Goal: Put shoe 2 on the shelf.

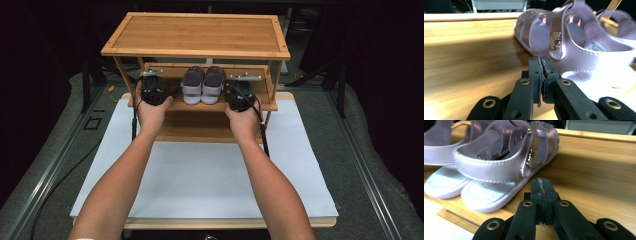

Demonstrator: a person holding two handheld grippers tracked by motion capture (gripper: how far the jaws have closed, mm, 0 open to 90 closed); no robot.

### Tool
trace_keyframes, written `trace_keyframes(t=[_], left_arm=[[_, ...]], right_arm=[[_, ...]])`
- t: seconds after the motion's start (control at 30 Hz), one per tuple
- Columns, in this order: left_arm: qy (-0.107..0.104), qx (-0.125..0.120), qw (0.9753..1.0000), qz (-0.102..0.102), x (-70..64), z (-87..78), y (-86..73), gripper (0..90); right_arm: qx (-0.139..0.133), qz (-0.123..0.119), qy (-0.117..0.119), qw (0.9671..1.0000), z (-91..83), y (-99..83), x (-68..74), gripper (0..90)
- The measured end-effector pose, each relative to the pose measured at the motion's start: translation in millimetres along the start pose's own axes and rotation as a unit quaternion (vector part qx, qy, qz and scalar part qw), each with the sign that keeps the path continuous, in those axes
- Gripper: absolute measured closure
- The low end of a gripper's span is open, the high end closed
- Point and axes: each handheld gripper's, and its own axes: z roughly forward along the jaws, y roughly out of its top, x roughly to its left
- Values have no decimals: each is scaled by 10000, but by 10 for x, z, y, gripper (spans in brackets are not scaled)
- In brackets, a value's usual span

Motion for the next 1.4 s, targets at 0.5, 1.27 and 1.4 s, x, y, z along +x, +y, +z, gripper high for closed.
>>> trace_keyframes(t=[0.5,1.27,1.4], left_arm=[[-731,-170,9967,318,-25,-865,-519,882],[-631,331,9961,521,-64,-1427,-1704,883],[-571,494,9952,621,5,-1359,-1844,877]], right_arm=[[-331,-476,327,9978,-815,-419,0,900],[-255,-293,354,9986,-1638,-1739,-215,894],[-275,-541,263,9978,-1551,-1906,-254,889]])
